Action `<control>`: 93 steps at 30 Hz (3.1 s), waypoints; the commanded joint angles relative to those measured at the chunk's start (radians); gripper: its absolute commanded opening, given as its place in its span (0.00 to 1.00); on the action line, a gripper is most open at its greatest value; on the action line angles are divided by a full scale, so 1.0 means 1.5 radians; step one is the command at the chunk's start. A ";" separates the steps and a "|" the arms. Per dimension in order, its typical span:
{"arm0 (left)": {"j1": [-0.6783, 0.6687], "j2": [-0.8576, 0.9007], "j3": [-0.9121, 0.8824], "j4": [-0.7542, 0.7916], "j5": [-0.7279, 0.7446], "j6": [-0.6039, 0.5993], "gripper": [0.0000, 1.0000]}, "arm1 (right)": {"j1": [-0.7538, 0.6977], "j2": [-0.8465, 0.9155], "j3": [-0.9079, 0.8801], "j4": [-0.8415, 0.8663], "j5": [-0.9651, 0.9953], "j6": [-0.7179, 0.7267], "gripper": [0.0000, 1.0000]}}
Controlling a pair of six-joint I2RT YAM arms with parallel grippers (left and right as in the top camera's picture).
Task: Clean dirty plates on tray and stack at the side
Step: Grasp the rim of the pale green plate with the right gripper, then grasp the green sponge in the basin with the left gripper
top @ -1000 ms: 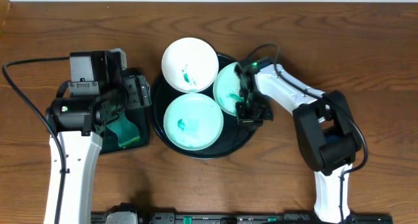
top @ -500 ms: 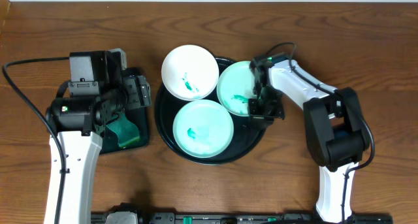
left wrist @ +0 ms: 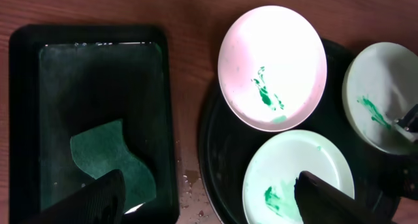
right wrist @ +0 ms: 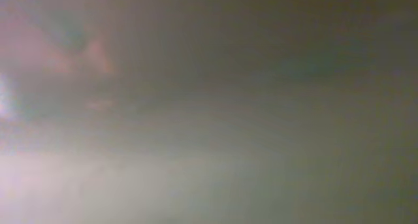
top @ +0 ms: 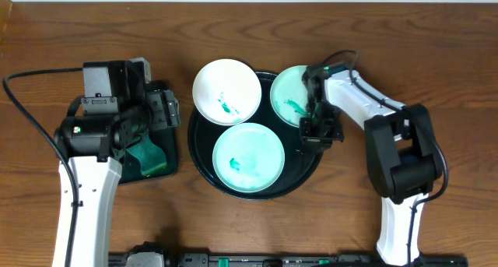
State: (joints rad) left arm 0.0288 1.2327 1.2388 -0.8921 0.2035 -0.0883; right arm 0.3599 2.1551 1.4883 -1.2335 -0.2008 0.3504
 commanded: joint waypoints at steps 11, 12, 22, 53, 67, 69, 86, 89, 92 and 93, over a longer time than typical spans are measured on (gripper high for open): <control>-0.001 0.001 0.010 0.007 -0.004 0.004 0.83 | 0.076 -0.060 -0.005 0.007 0.076 -0.063 0.22; -0.001 0.001 0.010 0.007 -0.004 0.004 0.84 | 0.079 -0.066 0.001 0.007 0.076 -0.063 0.22; -0.001 0.001 0.010 0.009 -0.004 0.004 0.83 | 0.084 -0.154 0.068 0.025 -0.120 -0.152 0.61; -0.001 0.001 0.010 0.009 -0.003 0.004 0.83 | 0.093 -0.065 -0.108 0.259 -0.191 -0.183 0.41; -0.001 0.001 0.010 -0.008 -0.004 0.004 0.92 | 0.129 -0.064 -0.108 0.320 -0.138 -0.078 0.18; -0.001 0.001 0.010 -0.008 -0.004 0.004 0.93 | 0.141 -0.064 -0.108 0.328 -0.129 -0.065 0.13; 0.002 0.028 -0.027 -0.030 -0.189 -0.075 0.43 | 0.168 -0.064 -0.108 0.313 -0.073 -0.014 0.01; 0.012 0.059 -0.040 -0.024 -0.196 -0.091 0.43 | 0.168 -0.064 -0.108 0.313 -0.074 -0.014 0.01; 0.021 0.113 -0.040 -0.022 -0.196 -0.091 0.39 | 0.168 -0.063 -0.108 0.311 -0.074 -0.014 0.01; 0.023 0.135 -0.040 -0.023 -0.196 -0.091 0.39 | 0.168 -0.064 -0.108 0.309 -0.073 -0.014 0.01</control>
State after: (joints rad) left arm 0.0505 1.3640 1.1969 -0.9268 -0.0402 -0.1917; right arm 0.5838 2.0392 1.3361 -0.7544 -0.3344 0.3302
